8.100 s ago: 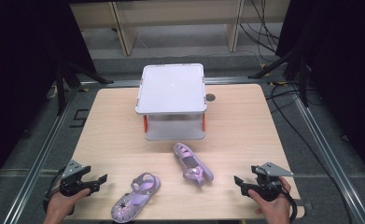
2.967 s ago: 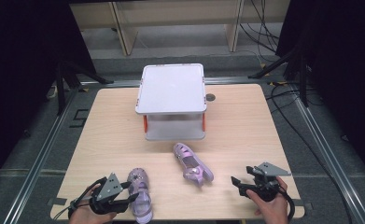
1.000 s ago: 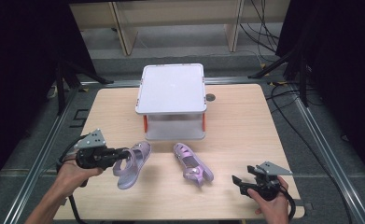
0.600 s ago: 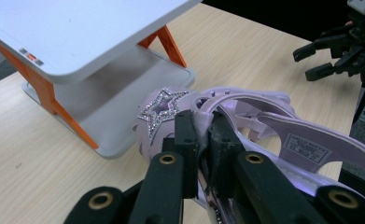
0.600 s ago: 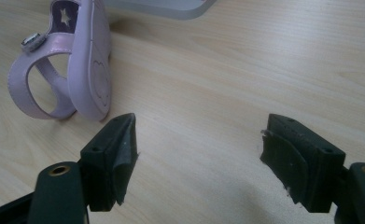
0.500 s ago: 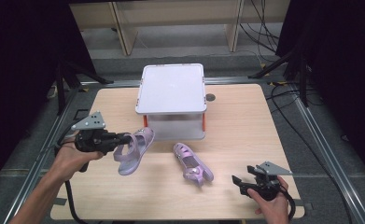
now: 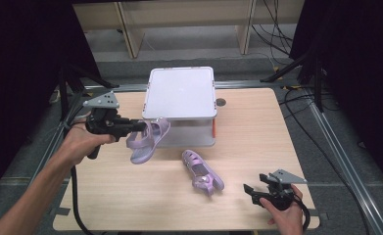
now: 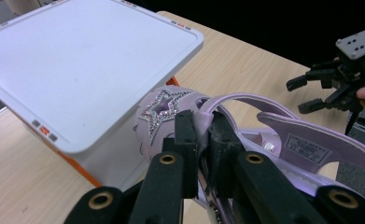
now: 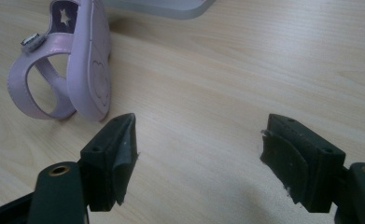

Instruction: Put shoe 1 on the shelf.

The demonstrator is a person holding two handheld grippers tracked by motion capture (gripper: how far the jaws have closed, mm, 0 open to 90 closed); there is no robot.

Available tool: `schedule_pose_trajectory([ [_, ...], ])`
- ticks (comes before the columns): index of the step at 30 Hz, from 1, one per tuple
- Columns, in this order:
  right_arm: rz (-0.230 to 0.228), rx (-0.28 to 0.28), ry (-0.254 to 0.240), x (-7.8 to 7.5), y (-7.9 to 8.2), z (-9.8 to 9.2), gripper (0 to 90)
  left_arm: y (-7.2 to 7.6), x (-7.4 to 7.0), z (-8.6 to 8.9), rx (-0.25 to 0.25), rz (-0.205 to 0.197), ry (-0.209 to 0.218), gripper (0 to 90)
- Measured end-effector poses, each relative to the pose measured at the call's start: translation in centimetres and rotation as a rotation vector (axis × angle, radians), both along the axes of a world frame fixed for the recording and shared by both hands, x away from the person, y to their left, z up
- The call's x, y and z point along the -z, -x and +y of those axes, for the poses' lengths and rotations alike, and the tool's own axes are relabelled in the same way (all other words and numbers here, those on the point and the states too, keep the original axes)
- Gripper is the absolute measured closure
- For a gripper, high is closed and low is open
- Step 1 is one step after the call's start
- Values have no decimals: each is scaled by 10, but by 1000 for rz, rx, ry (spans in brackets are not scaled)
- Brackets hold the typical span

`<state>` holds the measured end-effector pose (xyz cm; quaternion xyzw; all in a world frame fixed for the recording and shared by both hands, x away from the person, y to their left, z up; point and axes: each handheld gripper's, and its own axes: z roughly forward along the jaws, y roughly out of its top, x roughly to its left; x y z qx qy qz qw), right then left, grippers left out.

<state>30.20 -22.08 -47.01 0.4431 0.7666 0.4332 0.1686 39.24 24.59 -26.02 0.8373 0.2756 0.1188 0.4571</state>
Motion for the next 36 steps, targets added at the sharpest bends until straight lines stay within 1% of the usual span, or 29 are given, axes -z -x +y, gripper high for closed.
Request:
schedule_pose_trajectory([
  [1, 0, 0, 0, 0, 0, 0, 264, -3, -3, -3, 0, 1, 2, 840],
  [2, 0, 0, -2, 0, 0, 0, 264, -6, -5, -6, 2, 4, -5, 841],
  [5, -1, -2, -2, 0, 0, 0, 264, -15, -12, -14, -3, -2, -12, 841],
  [7, 4, -1, -5, 0, 0, 0, 264, -22, -16, -18, -8, -1, -10, 841],
  [8, 15, 5, -12, 0, 1, 1, 264, -26, -18, -20, -7, -2, -11, 841],
  [10, 14, 4, -14, 0, 1, 0, 264, -34, -21, -24, -14, -3, -3, 840],
  [11, 25, 8, -21, -1, 2, 1, 264, -38, -22, -25, -22, -3, -6, 841],
  [12, 27, 6, -19, -1, 2, 1, 264, -43, -23, -27, -25, -4, -9, 840],
  [13, 24, 8, -20, 0, 2, 1, 264, -48, -24, -28, -19, -7, -21, 840],
  [14, 26, 10, -21, 0, 2, 1, 264, -52, -23, -30, -31, -5, -4, 841],
  [18, 28, 10, -24, 0, 2, 1, 264, -72, -25, -35, -60, -20, -32, 841],
  [19, 26, 8, -22, 0, 2, 1, 264, -77, -26, -36, -61, -28, -50, 840],
  [20, 28, 10, -23, 0, 2, 1, 264, -82, -26, -37, -71, -29, -54, 840],
  [21, 18, 7, -17, 1, 1, 0, 264, -87, -26, -38, -82, -34, -60, 841],
  [22, 26, 10, -22, 0, 2, 0, 264, -92, -26, -40, -90, -40, -65, 840],
  [23, 3, -1, -8, 1, 0, -1, 264, -97, -25, -41, -97, -41, -63, 841],
  [24, -2, -13, -12, 2, -1, -1, 264, -102, -24, -42, -106, -46, -69, 841],
  [25, -4, -10, -5, 1, -1, -2, 264, -107, -24, -43, -119, -50, -75, 841],
  [27, 6, -9, -15, 2, -1, -1, 264, -117, -21, -45, -134, -59, -91, 841],
  [28, -1, -8, -8, 2, -1, -2, 264, -122, -19, -47, -141, -64, -100, 840],
  [29, 2, -7, -5, 1, -1, -2, 264, -128, -18, -46, -131, -67, -138, 840],
  [30, -2, -8, -6, 2, -1, -2, 264, -132, -15, -48, -153, -66, -124, 840],
  [31, -1, -9, -6, 2, -1, -2, 264, -137, -12, -49, -160, -68, -138, 840],
  [33, 11, -10, -21, 2, 0, -2, 264, -146, -9, -52, -167, -67, -154, 840],
  [34, 8, -7, -14, 2, 0, -2, 264, -150, -6, -53, -170, -71, -160, 840],
  [35, 8, -7, -14, 2, 0, -2, 264, -150, -6, -53, -170, -71, -160, 840],
  [36, 13, -5, -13, 2, 0, -2, 264, -158, -3, -54, -176, -75, -171, 840],
])
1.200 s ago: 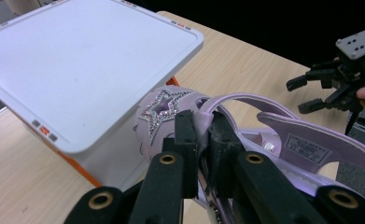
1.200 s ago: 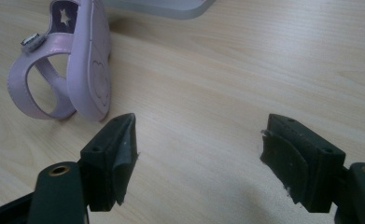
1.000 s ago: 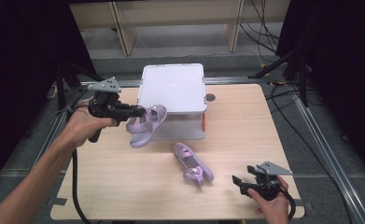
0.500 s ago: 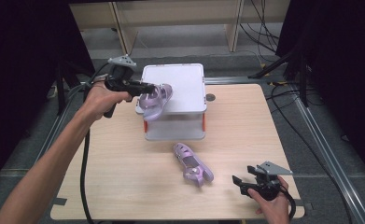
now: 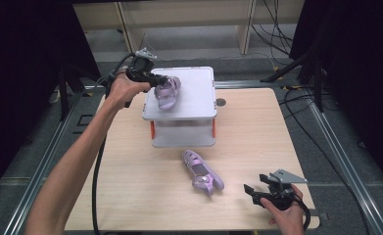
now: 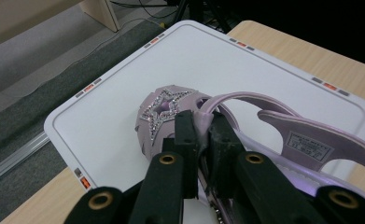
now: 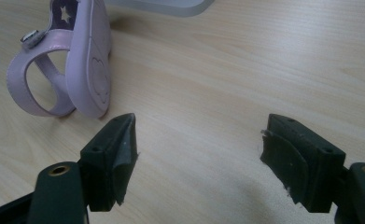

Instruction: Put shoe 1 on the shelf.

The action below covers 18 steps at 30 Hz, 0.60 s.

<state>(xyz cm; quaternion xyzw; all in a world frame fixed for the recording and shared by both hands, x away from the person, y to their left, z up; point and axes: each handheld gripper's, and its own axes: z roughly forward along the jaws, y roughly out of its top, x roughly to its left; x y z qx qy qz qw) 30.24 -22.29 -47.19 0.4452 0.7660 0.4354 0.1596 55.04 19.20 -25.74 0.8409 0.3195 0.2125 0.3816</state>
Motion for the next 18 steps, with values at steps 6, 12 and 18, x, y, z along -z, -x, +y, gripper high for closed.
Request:
schedule_pose_trajectory([
  [6, -9, -4, 5, 1, -1, -1, 264, -13, 9, -3, 2, -15, 1, 840],
  [12, -5, -6, 4, 1, -1, 0, 264, -11, 10, -6, 11, -22, -32, 835],
  [18, -3, -14, 1, 1, 0, 1, 264, -7, 15, -6, 32, 7, -37, 808],
])
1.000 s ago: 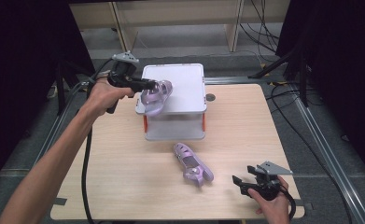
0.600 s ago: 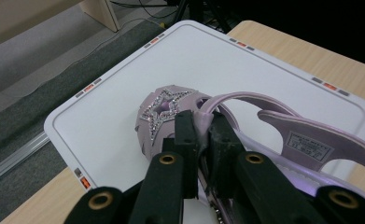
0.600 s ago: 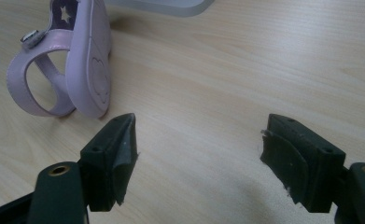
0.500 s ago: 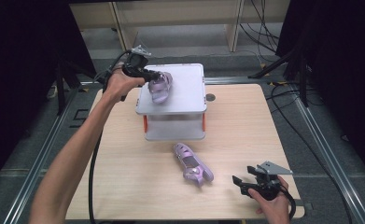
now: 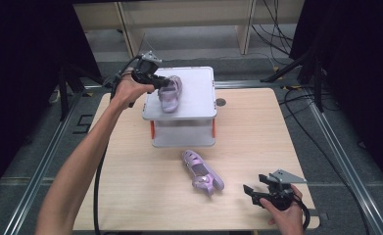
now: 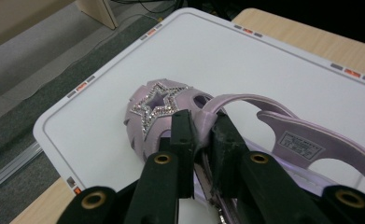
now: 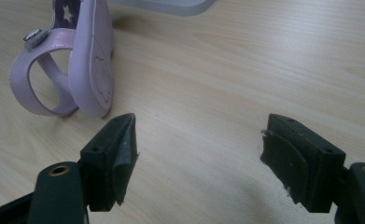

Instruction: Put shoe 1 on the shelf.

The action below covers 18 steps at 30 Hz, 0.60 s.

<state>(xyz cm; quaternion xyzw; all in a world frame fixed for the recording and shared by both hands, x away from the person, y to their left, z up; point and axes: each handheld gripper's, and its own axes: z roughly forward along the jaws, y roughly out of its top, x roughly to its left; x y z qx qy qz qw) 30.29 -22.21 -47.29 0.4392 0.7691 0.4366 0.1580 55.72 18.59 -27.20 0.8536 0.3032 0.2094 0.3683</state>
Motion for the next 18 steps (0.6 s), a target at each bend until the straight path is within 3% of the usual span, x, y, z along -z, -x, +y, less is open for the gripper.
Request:
schedule_pose_trajectory([
  [2, -1, 1, -3, 0, 0, 0, 264, 2, 0, -2, 19, -10, -40, 802],
  [6, 0, 1, -5, 0, 0, 0, 264, 5, 1, -3, 21, -7, -66, 766],
  [15, 3, 1, -5, 0, 0, 0, 264, 8, 3, 0, 4, 1, -60, 686],
  [18, 1, 0, -3, 1, -1, 0, 264, 9, 3, 2, 13, 0, -55, 744],
])
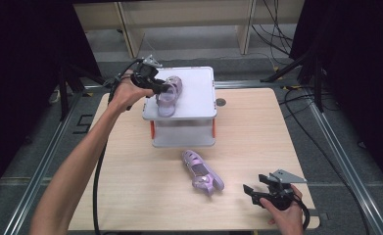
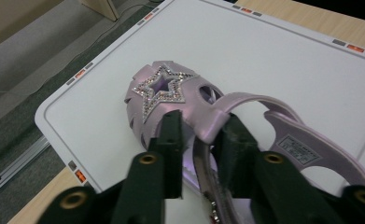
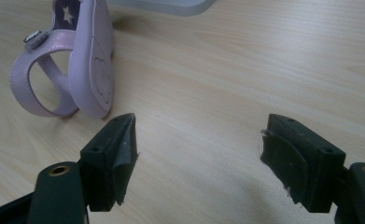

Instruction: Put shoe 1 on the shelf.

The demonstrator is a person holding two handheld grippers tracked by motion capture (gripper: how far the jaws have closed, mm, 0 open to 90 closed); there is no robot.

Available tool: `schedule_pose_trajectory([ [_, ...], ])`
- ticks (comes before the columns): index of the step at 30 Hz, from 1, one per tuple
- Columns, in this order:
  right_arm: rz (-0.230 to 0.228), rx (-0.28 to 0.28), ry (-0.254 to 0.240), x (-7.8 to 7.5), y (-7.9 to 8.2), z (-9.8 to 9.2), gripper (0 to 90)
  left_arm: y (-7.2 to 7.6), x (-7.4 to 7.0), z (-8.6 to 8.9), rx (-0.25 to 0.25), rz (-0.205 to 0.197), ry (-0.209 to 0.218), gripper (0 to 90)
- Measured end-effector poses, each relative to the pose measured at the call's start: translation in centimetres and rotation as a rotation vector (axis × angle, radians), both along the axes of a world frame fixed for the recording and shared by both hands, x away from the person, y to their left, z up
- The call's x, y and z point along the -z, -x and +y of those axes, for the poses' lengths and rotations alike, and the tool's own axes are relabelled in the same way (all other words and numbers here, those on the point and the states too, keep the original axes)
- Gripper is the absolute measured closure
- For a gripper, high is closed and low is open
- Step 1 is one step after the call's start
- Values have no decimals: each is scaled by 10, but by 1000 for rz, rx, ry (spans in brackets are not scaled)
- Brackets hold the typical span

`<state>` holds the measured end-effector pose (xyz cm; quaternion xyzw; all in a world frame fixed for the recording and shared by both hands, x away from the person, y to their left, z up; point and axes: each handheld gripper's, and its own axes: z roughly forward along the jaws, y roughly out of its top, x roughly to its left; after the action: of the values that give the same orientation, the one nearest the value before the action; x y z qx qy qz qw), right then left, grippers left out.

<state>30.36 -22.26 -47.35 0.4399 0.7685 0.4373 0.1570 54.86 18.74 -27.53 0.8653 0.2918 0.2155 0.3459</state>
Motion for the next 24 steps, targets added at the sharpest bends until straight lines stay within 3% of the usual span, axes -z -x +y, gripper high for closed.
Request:
schedule_pose_trajectory([
  [5, -1, 0, -1, 0, 0, 1, 264, 1, 0, -3, -5, -43, -15, 816],
  [7, -2, 0, -1, 0, 0, 0, 264, 1, 0, -4, -18, -59, -2, 825],
  [14, -12, 2, -12, 1, 0, 0, 264, -5, -5, -2, -39, -81, 5, 835],
  [21, -10, 5, -12, 0, 0, 0, 264, -13, -5, -2, -68, -74, -10, 832],
  [24, -7, 5, -2, 0, 0, -1, 264, -14, 0, -4, -75, -65, 4, 827],
])
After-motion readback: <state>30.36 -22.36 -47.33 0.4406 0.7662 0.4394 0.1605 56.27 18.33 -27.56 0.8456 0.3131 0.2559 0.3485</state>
